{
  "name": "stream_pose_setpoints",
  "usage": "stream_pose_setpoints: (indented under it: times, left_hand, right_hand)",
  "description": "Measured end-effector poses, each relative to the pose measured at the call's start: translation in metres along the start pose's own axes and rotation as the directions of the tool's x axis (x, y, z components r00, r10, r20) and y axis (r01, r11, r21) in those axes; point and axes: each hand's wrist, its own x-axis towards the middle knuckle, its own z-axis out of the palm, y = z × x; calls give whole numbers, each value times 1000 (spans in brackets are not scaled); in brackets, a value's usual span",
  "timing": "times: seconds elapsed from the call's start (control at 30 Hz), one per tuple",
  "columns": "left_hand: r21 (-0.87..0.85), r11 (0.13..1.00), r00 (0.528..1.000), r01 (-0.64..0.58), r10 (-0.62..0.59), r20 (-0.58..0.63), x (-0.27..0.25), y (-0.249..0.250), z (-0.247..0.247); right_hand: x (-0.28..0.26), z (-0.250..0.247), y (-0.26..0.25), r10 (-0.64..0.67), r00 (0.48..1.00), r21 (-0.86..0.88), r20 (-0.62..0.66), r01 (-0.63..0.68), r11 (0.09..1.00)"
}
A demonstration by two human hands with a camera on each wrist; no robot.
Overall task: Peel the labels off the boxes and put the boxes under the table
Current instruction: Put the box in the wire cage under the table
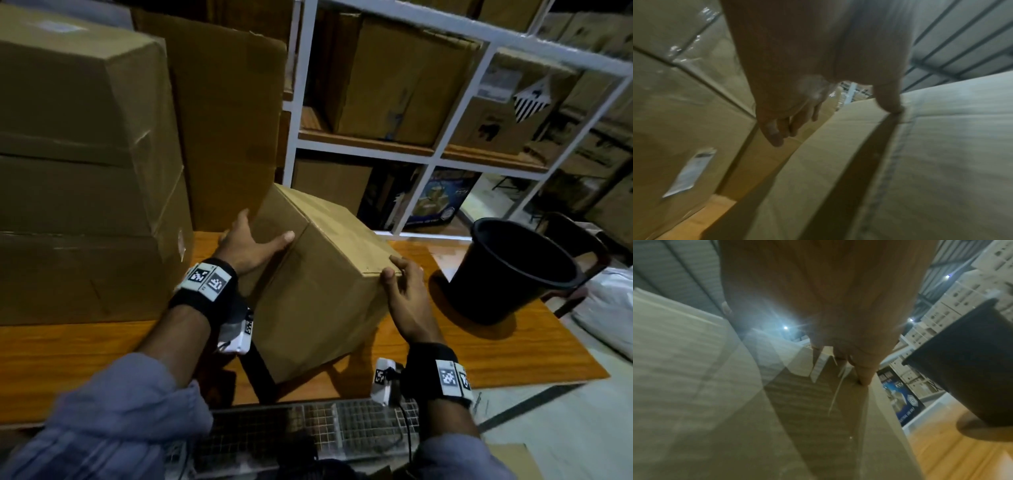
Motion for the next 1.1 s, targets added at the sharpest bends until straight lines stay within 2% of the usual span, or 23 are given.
stream_pose_setpoints:
  times: [0.1, 0.23, 0.3, 0.37, 0.43, 0.53, 0.67, 0.8, 0.93, 1.0, 1.1]
  left_hand:
    - [46, 998, 998, -41, 39, 57, 3, -4, 3]
    - [122, 992, 1000, -22, 23, -11, 3, -5, 17]
    - [171, 985, 1000, 14, -9, -28, 3, -5, 23]
    - [187, 982, 999, 35, -27, -47, 1, -3, 29]
    - [191, 980, 997, 49, -36, -72, -2, 0, 35]
    - [198, 976, 993, 85, -65, -102, -3, 6, 46]
    - [186, 979, 989, 79, -53, -138, -4, 9, 54]
    - [149, 987, 981, -59, 85, -175, -8, 6, 57]
    - [342, 927, 964, -156, 219, -154, -18, 16, 59]
    - [411, 894, 959, -177, 250, -131, -20, 19, 58]
    - [471, 867, 973, -163, 220, -67, -20, 17, 55]
  right_hand:
    - [11, -8, 7, 14, 1000, 17, 12, -14, 1000]
    - [21, -15, 14, 40, 999, -38, 15, -40, 998]
    - [17, -20, 8, 92, 996, -63, -12, -93, 994]
    - [11, -26, -2, 90, 996, -61, -25, -91, 994]
    - [6, -28, -10, 89, 995, 15, 44, -90, 996]
    - [2, -24, -10, 110, 971, 208, 212, -154, 966]
    - [-6, -9, 9, 77, 947, 208, 312, -147, 967]
    - [-12, 4, 27, 99, 978, 181, 183, -133, 975]
    - [-8, -7, 19, 38, 998, 84, 53, -43, 996]
    - [-5, -13, 13, 42, 998, -7, 37, -42, 999]
    - [-5, -18, 7, 49, 998, -162, 40, -42, 986]
